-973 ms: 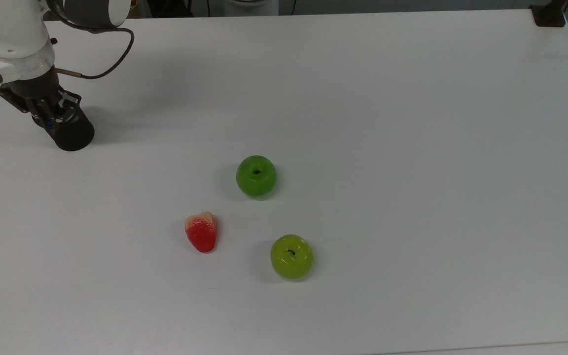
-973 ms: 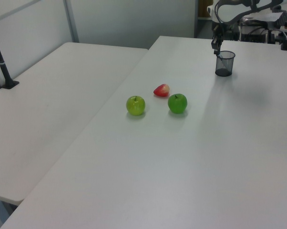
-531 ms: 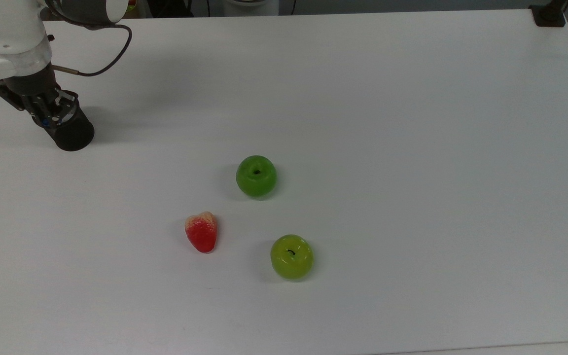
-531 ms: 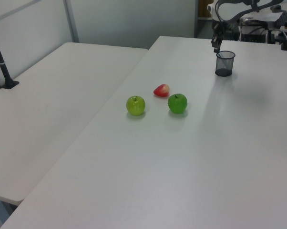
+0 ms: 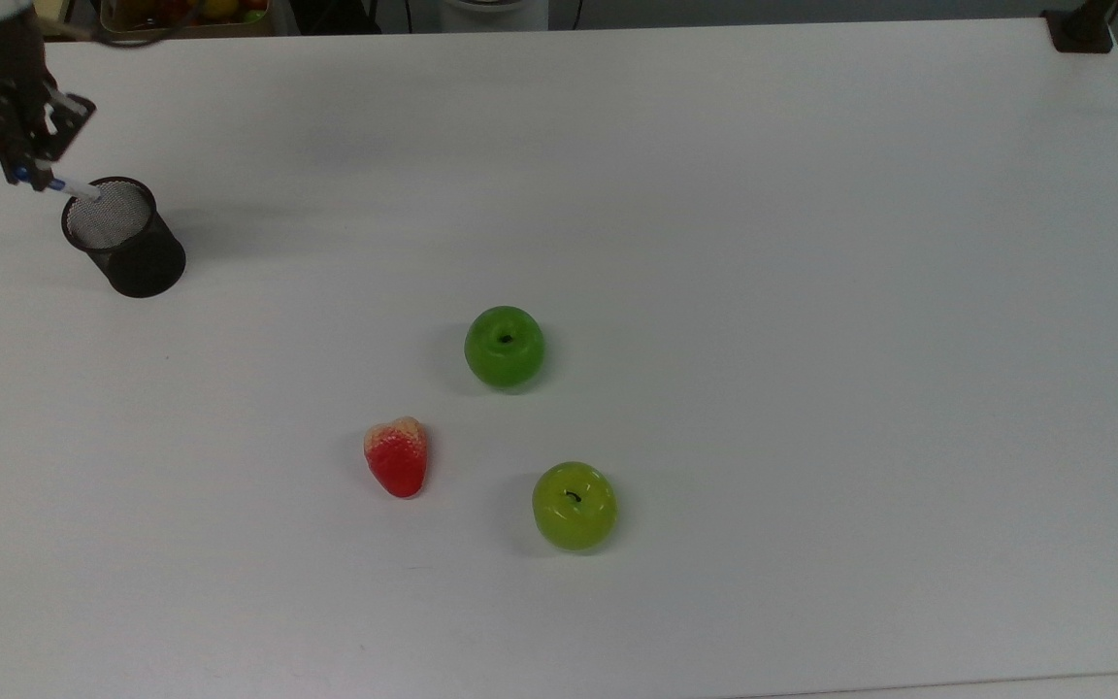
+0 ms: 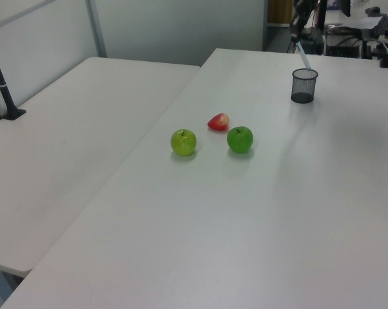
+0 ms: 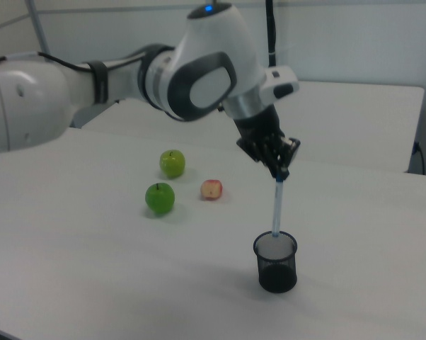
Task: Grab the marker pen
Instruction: 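Carry the marker away from the cup and lower it to the table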
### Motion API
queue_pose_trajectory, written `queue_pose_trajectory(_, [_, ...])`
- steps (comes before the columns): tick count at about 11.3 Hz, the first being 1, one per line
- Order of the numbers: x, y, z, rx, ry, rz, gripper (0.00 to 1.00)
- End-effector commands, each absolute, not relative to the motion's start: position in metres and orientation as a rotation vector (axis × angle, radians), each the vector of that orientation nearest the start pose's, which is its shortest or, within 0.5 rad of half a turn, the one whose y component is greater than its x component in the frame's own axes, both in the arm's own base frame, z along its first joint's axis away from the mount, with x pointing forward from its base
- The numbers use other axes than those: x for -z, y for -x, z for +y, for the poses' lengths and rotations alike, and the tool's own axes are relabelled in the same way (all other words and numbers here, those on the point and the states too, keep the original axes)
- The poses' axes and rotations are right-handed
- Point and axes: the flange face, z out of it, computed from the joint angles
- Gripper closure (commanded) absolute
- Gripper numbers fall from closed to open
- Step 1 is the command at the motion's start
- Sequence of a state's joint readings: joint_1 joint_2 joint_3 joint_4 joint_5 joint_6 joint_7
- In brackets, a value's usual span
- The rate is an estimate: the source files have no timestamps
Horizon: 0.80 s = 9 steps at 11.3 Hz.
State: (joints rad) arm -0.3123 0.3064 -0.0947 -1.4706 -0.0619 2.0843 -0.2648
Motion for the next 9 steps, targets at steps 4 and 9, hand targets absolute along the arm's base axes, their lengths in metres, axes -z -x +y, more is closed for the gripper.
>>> queue_pose_trajectory(4, [-0.58,-0.62,-0.232,0.511,3.218,0.252,0.95])
queue_pose_trajectory(9, [-0.548,-0.638,-0.091,0.2,3.181,0.121,0.95])
